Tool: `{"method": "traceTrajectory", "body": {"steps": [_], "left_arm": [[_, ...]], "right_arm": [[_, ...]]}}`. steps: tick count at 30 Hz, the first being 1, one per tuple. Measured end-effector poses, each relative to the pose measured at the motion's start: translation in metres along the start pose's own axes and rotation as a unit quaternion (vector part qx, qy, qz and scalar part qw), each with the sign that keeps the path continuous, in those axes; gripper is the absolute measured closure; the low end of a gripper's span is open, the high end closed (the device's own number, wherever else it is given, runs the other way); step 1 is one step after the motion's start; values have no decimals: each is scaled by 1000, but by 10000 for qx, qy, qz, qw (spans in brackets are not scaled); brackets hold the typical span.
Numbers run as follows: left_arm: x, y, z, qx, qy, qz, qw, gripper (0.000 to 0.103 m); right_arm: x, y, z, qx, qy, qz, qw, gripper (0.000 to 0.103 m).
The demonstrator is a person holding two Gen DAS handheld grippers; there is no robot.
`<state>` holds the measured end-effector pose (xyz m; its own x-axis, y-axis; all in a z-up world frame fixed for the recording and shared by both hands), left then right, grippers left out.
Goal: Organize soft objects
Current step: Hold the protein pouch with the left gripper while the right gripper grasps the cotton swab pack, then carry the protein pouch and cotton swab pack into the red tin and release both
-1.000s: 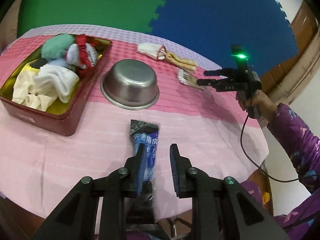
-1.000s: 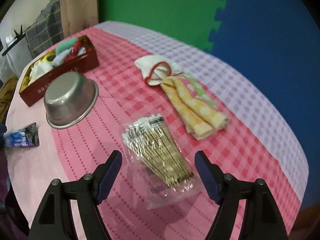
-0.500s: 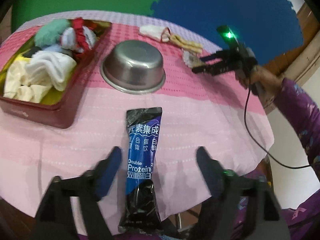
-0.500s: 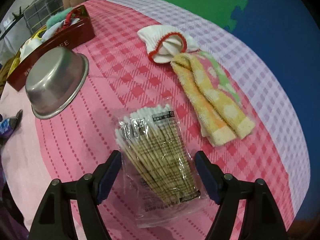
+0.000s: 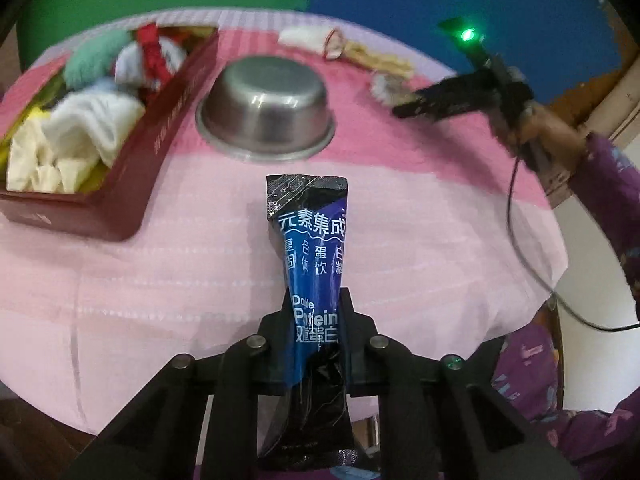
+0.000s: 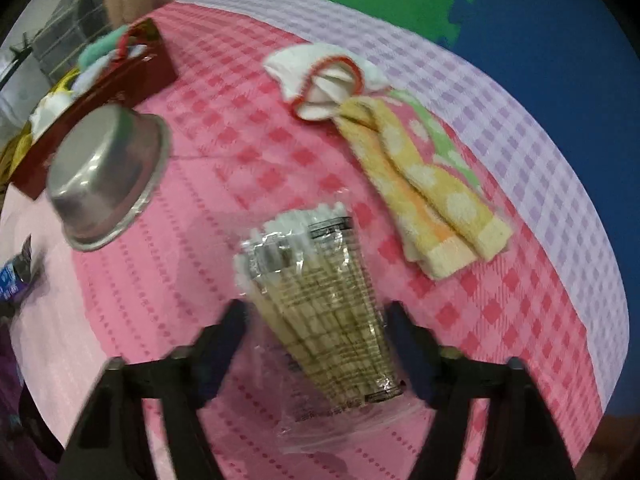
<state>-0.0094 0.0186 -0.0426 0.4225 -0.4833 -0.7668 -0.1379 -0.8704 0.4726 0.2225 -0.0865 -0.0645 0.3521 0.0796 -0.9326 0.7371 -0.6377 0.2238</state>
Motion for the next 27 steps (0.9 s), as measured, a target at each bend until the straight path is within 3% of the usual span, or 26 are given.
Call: {"method": "traceTrajectory", "body": {"steps": [2, 4, 9, 16, 22, 27], "left_arm": [[-8, 6, -4, -12, 192, 161, 9997, 88], [-13, 7, -8, 19, 323, 149, 9994, 88], [-35, 5, -19, -166, 721, 306, 9968, 87], [-83, -22, -46, -342, 1151, 43, 9928, 87], [-106, -71, -86, -188, 1111, -571, 9920, 86], [-86, -100, -119, 402, 736, -1034, 9911, 86]], "right_arm": [[-4, -2, 1, 32, 62, 159, 9998, 69], [-7, -2, 5, 173, 115, 278, 9994, 73], [-25, -13, 23, 786, 300, 125, 9964, 76], [-95, -41, 35, 1708, 1129, -442, 9778, 76], [-150, -63, 46, 2269, 1787, -910, 9530, 76], [-163, -72, 44, 2427, 1892, -1079, 9453, 76]]}}
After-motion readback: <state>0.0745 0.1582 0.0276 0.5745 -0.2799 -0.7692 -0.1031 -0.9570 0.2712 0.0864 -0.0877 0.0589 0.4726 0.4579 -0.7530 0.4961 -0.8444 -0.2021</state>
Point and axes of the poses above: each gripper's, at about its wrist camera, not at the fingertips, and x roughly the way its jaws point, y to its right, z to its underside, the point moved 10 cm from there along x, roughly the way its jaws point, and after that the axes turned 11 degrees about z, right-handed, at the moved point
